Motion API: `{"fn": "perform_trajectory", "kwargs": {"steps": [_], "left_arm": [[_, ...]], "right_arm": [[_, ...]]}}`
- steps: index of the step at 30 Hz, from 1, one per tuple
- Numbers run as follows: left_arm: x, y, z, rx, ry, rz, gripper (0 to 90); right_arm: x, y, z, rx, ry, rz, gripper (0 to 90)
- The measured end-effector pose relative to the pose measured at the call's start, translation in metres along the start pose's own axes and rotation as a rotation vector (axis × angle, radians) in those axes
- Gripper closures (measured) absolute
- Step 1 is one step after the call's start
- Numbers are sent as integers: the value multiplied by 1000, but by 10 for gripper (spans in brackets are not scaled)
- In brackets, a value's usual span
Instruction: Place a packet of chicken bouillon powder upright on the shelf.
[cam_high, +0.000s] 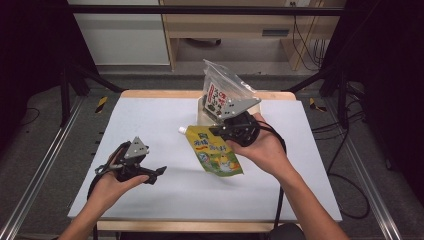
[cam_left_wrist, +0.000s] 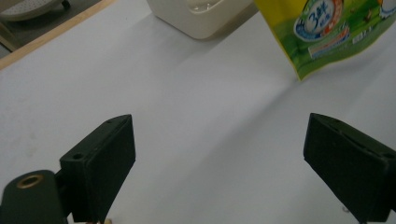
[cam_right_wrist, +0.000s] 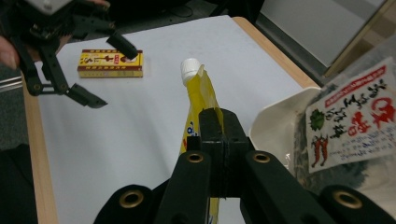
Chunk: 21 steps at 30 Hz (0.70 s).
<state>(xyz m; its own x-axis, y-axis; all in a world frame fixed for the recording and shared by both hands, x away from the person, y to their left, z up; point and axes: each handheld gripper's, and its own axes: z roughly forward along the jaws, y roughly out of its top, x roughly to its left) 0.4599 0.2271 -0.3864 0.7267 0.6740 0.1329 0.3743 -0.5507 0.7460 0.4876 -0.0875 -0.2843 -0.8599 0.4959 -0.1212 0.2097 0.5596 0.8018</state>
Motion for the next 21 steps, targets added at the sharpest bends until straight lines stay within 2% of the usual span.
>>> {"fn": "perform_trajectory", "kwargs": {"steps": [2,6,9,17,21], "left_arm": [[1,5,-3,7,1,9,89],[1,16,-7,45,8,56,89],[1,25,-8,60,-10,91,89],[0,36,-8,77,-32,132,90],[-2,44,-9,76,-28,156,91]], "right_arm": [[1,1,3,5,8,-7,900],[6,4,11,10,41,-36,900],[10,7,16,16,59,-60,900],[11,10,17,19,72,-71,900],[10,11,17,20,80,-77,900]]}}
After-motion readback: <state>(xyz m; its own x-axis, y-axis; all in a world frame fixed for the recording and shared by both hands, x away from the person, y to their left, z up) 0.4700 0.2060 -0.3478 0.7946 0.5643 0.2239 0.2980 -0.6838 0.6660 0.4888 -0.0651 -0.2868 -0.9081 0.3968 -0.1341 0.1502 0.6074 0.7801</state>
